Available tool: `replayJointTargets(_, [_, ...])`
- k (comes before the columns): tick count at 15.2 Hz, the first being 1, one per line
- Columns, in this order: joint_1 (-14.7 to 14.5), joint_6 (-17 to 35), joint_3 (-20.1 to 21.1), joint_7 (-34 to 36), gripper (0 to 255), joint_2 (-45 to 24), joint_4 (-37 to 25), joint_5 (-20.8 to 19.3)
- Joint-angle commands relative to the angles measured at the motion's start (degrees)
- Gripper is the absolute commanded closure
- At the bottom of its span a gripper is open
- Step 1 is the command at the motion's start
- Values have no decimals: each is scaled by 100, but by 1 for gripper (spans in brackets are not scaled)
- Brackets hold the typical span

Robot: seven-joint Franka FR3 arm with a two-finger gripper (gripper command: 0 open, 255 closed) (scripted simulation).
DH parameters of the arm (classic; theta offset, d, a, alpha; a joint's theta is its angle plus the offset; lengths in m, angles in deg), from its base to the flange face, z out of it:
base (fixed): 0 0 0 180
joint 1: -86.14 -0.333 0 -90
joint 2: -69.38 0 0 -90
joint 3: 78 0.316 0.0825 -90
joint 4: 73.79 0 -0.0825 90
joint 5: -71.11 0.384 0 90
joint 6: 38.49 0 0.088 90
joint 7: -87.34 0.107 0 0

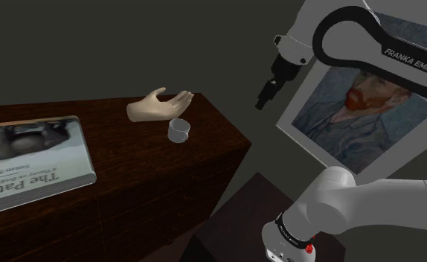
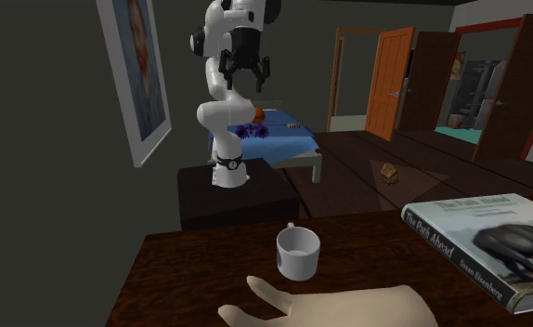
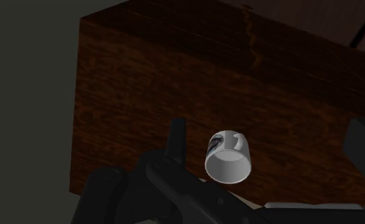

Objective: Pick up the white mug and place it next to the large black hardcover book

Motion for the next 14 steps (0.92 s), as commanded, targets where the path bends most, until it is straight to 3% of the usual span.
replayJointTargets(1, [0,0,0,0,0,0,0,0])
replayJointTargets(14, [-10,2296,-433,-315,0,-2165,123,180])
